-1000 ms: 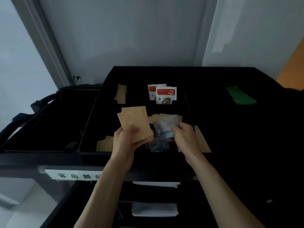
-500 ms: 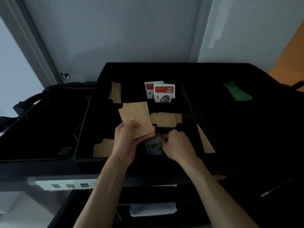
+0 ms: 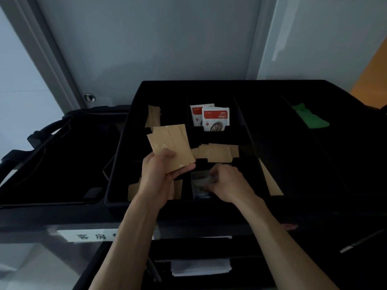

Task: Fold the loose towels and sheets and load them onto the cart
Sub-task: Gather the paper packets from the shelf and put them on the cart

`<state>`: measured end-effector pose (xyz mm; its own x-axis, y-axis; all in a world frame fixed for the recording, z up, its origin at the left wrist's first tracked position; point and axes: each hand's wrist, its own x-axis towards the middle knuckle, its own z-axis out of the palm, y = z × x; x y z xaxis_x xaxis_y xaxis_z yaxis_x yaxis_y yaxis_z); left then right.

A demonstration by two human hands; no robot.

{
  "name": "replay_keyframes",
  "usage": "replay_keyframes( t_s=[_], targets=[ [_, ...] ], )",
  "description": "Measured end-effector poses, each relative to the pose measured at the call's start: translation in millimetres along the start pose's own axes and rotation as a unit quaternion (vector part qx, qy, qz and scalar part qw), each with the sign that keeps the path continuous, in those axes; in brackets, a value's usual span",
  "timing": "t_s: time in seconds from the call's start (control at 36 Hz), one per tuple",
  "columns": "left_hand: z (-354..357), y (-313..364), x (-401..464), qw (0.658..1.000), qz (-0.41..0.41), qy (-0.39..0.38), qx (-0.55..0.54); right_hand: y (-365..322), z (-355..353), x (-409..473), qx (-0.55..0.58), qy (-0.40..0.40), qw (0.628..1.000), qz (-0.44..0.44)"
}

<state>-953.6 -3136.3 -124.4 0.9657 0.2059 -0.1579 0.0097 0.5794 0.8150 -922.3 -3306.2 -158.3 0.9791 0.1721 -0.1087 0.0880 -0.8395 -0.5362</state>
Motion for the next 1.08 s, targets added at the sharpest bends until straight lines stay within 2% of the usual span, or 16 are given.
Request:
replay_keyframes(
  t_s=[0.11, 0.28, 0.36, 0.44, 0.5, 0.56, 0.61, 0.78, 0.92, 1.08],
  targets=[
    [-8.1, 9.7, 1.1, 1.000, 0.005, -0.005, -0.005, -4.6, 0.6, 2.9, -0.034, -0.039, 0.999, -0.013],
    [-12.7, 14.0, 3.4, 1.000, 0.005, -0.017, 0.000, -6.0, -1.2, 3.8, -0.038, -0.055, 0.998, -0.008],
    [-12.4, 11.5, 3.9, 1.000, -0.003, -0.024, 0.015, -9.1, -5.4, 6.0, -0.029, -0.028, 0.999, 0.000],
    [-13.0, 8.6, 6.0, 0.999, -0.018, -0.025, 0.022, -18.9, -10.1, 13.4, 0.047, 0.083, 0.995, -0.015],
    [-13.5, 7.7, 8.2, 0.998, -0.029, -0.040, 0.026, -31.3, -13.7, 19.3, 0.159, 0.128, 0.978, -0.041],
    [-13.8, 8.7, 9.8, 0.996, -0.027, -0.068, 0.050, -46.8, -15.2, 23.0, 0.295, 0.113, 0.948, -0.049],
    [-14.9, 11.9, 11.8, 0.993, -0.019, -0.093, 0.072, -60.8, -15.3, 26.1, 0.369, 0.083, 0.924, -0.051],
    [-21.4, 18.5, 22.2, 0.987, -0.002, -0.081, 0.136, -69.7, 4.8, 39.0, 0.380, 0.065, 0.921, -0.058],
    [-34.5, 22.1, 34.1, 0.990, -0.020, -0.044, 0.131, -71.3, 19.0, 44.7, 0.415, 0.111, 0.901, -0.058],
    [-56.1, 15.4, 41.8, 0.990, 0.027, -0.029, 0.134, -67.4, 34.3, 45.8, 0.470, 0.175, 0.865, -0.001]
  ],
)
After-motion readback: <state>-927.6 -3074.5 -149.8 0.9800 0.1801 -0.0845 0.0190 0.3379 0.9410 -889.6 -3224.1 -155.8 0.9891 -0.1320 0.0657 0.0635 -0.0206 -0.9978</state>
